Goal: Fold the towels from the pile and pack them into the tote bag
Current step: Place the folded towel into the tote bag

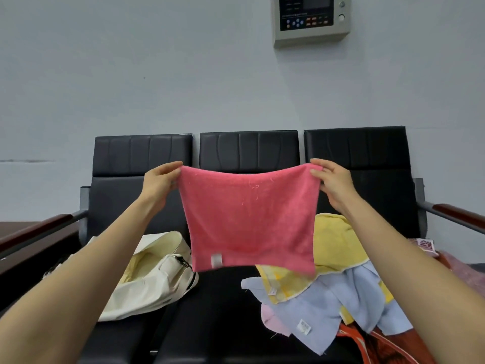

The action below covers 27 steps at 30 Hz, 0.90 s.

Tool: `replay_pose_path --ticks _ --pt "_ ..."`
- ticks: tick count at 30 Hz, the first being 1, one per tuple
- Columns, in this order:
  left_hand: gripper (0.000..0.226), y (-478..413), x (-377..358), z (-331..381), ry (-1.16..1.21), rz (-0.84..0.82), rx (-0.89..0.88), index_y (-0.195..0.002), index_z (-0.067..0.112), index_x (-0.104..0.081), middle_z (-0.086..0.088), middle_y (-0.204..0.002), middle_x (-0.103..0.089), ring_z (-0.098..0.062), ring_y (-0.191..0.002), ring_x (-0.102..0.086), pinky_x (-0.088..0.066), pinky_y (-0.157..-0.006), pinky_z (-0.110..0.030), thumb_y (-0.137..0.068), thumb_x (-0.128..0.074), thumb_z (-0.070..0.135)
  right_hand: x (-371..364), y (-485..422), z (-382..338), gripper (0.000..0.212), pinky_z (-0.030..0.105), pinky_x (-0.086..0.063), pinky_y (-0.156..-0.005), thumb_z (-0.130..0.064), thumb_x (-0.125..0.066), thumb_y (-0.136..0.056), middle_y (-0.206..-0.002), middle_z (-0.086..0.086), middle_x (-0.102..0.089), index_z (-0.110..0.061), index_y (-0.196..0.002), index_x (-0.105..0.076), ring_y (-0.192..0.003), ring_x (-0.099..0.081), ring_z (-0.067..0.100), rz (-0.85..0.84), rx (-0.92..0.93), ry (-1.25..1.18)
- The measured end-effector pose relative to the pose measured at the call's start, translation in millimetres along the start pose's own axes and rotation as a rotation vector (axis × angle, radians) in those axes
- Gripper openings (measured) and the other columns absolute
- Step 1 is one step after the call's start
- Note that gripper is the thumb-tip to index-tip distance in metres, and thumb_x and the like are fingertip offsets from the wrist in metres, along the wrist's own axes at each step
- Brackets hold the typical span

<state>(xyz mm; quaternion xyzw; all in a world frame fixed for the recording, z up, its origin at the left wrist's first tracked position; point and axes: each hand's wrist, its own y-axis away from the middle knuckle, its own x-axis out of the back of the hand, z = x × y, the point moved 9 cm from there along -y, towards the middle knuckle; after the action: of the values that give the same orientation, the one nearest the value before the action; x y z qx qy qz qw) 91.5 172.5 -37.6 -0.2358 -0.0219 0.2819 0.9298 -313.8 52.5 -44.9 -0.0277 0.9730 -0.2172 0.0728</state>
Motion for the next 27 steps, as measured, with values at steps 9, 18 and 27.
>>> replay_pose_path --ticks 9,18,27 --pt "0.041 23.8 -0.6 29.4 -0.392 -0.084 -0.126 -0.12 0.01 -0.064 -0.004 -0.109 -0.062 -0.015 -0.1 -0.056 -0.042 -0.088 -0.024 -0.081 -0.071 -0.001 12.5 17.9 -29.0 0.021 0.022 -0.05 -0.083 -0.011 -0.058 -0.093 -0.098 -0.01 -0.065 -0.019 -0.11 -0.069 -0.096 -0.061 0.005 0.096 0.127 0.201" --pt "0.01 11.1 8.4 22.6 -0.55 0.039 -0.085 -0.094 0.011 -0.069 -0.005 -0.088 -0.063 -0.018 -0.08 -0.057 -0.051 -0.076 -0.034 -0.087 -0.069 0.017 0.9 10.4 0.1 0.023 0.028 -0.054 -0.077 -0.002 -0.063 -0.089 -0.106 0.012 -0.067 0.0 -0.112 -0.065 -0.091 -0.064 0.017 -0.105 -0.265 0.0" --pt "0.046 -7.2 -4.3 -28.8 -0.253 -0.07 0.172 -0.121 -0.003 -0.061 -0.015 -0.105 -0.064 -0.02 -0.091 -0.058 -0.051 -0.081 -0.027 -0.077 -0.072 -0.007 -8.2 -14.9 19.5 0.047 0.026 -0.047 -0.087 0.006 -0.071 -0.076 -0.117 0.007 -0.063 -0.011 -0.119 -0.066 -0.104 -0.058 0.018 -0.123 -0.006 0.596"
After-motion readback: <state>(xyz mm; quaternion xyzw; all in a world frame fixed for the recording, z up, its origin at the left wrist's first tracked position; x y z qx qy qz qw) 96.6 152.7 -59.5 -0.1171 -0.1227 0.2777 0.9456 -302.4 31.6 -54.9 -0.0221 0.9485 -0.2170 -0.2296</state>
